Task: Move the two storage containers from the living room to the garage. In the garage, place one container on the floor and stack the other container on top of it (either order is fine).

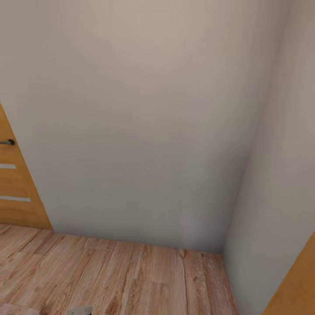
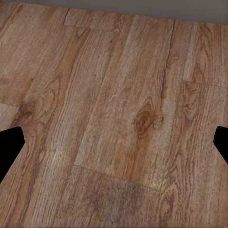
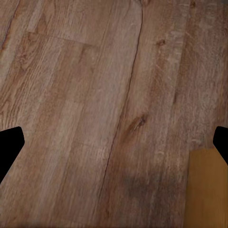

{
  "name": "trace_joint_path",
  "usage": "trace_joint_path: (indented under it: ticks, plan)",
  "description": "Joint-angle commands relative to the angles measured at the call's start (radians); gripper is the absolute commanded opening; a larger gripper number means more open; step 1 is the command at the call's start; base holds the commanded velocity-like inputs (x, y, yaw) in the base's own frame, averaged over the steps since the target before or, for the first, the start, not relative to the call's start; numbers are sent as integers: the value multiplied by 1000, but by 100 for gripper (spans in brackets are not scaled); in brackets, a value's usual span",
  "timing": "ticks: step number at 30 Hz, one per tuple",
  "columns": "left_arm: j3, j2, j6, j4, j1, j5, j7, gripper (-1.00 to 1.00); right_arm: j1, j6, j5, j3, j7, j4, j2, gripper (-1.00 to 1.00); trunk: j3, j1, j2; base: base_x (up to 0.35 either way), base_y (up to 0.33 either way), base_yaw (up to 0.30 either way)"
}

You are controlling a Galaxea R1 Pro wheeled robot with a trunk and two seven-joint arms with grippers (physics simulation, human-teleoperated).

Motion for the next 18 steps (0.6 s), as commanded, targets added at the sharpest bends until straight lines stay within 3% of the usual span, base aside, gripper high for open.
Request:
trace_joint_path:
  ticks: [1, 6, 12, 18]
  plan:
    - [5, 0, -4, 1, -1, 0, -1, 100, -1, -3, 3, 1, 0, 1, 0, 100, -1, 0, -1, 7, 0, 16]
    - [5, 0, -3, 1, -1, 0, -1, 100, -1, -3, 3, 1, 0, 1, 0, 100, -1, 0, -1, 111, 0, 8]
    - [6, 0, -3, 1, -1, 0, -1, 100, -1, -3, 3, 1, 0, 1, 0, 100, -1, 0, -1, 298, 61, 5]
    - [6, 0, -3, 1, -1, 0, -1, 100, -1, -3, 3, 1, 0, 1, 0, 100, -1, 0, -1, 237, 73, 161]
